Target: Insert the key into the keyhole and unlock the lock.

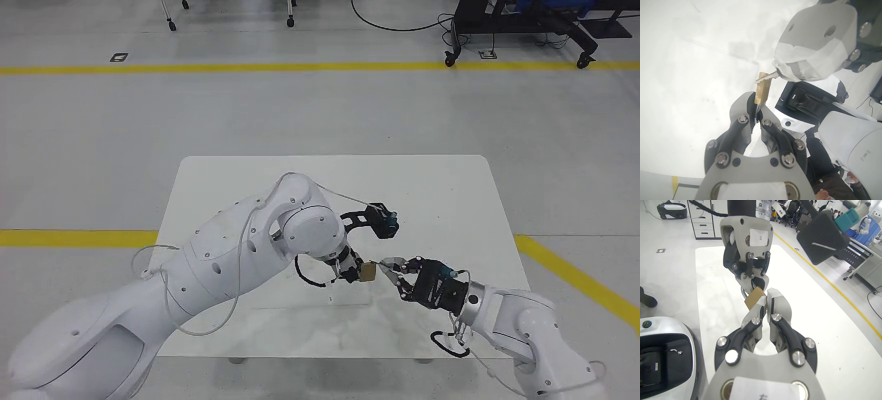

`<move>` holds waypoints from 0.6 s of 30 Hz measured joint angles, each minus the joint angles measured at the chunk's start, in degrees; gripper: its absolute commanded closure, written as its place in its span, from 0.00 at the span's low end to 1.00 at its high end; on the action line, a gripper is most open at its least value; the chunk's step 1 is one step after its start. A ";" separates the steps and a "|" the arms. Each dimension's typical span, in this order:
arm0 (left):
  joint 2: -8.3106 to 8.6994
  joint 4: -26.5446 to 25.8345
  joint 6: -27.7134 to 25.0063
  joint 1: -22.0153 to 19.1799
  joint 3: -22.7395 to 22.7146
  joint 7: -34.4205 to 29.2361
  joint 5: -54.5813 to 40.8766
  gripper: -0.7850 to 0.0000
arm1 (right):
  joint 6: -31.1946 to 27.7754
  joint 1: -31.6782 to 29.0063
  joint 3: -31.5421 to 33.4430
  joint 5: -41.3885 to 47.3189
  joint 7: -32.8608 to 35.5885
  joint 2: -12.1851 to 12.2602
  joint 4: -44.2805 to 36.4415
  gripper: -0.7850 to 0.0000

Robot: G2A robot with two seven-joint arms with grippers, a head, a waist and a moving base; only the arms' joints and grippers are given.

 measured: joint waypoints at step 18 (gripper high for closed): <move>-1.31 2.85 0.51 0.50 -1.31 3.02 1.65 1.00 | -3.94 0.44 0.79 1.81 2.22 0.45 1.79 1.00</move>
